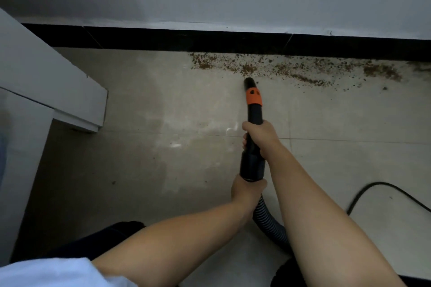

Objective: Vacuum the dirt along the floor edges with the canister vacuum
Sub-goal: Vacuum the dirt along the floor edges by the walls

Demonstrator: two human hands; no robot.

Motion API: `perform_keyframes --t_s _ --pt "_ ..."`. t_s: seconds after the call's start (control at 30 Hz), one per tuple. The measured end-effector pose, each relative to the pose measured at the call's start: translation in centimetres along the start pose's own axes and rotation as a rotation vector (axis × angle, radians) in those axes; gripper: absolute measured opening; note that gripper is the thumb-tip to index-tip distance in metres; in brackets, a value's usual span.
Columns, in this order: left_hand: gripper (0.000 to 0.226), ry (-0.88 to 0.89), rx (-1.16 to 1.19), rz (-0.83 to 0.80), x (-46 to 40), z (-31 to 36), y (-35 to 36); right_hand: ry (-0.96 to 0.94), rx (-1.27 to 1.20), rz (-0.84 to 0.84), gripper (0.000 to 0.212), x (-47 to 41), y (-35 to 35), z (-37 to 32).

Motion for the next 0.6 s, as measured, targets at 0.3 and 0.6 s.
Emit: perform_keyframes --t_s 0.3,0.6 --pt "0.032 0.018 0.059 0.139 -1.7 0.2 -5.8 -0.004 -0.006 -0.125 0.011 -0.2 6.8 -0.4" --pt "0.044 0.072 -0.139 -0.079 -1.7 1.9 -2.1 0.032 -0.185 0.119 0.011 -0.5 -0.6 -1.0"
Point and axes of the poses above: each hand's wrist, its own x-axis away from the middle knuckle, its own y-axis out of the palm, z = x × y, the point moved 4 cm from there along -x, towards the middle knuckle, and after that the axes turned 5 degrees about -x, right-handed, at the moved point
